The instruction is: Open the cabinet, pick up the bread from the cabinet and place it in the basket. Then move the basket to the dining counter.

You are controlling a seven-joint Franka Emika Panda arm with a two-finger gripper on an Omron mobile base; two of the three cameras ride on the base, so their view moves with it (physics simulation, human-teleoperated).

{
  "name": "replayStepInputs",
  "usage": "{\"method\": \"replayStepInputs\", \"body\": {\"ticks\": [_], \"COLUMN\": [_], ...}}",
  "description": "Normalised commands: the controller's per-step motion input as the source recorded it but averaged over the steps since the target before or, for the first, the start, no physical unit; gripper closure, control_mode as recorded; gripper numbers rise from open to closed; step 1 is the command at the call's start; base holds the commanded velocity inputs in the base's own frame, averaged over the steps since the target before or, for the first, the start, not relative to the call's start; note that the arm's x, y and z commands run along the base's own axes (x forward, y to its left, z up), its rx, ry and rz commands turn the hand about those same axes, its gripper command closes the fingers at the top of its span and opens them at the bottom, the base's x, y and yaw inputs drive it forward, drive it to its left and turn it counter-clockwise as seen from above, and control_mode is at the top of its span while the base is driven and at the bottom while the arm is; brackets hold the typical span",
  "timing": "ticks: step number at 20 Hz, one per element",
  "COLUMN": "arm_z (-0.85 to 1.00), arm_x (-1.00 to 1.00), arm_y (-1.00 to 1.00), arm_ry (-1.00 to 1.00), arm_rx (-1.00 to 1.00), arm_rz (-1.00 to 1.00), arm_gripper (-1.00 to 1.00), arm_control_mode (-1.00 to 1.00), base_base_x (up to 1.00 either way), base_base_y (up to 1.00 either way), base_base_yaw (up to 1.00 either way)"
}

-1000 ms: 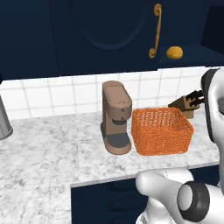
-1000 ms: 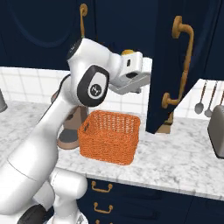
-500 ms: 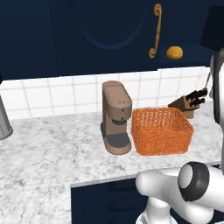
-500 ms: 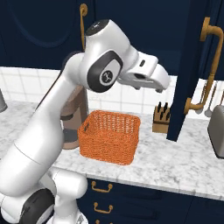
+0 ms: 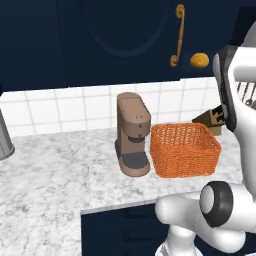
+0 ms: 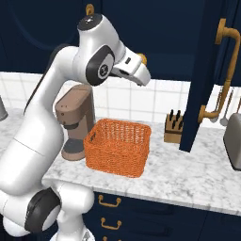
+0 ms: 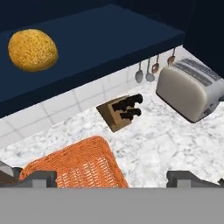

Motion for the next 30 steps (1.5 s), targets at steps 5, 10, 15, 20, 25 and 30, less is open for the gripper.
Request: {"method": "replayStepInputs", "body": {"ticks": [5, 10, 15, 20, 25, 30], "arm_z": [0.21, 0.04, 0.0, 0.0, 0.0, 0.0], "arm_x": [0.91, 0.74, 0.74, 0.68, 0.29, 0.15], "arm_y": [0.03, 0.03, 0.01, 0.07, 0.0, 0.0], "arm_ry": [-0.03, -0.21, -0.24, -0.09, -0.01, 0.0], "arm_rx": [0.25, 0.06, 0.0, 0.0, 0.0, 0.0], "arm_rz": [0.21, 0.18, 0.06, 0.04, 0.01, 0.0], "arm_gripper": [-1.0, -1.0, -1.0, -1.0, -1.0, -1.0], "arm_control_mode": [-1.0, -1.0, -1.0, -1.0, -1.0, -1.0], "base_base_x": [0.0, 0.0, 0.0, 0.0, 0.0, 0.0], "base_base_y": [0.0, 0.0, 0.0, 0.0, 0.0, 0.0], "base_base_yaw": [0.0, 0.0, 0.0, 0.0, 0.0, 0.0]}}
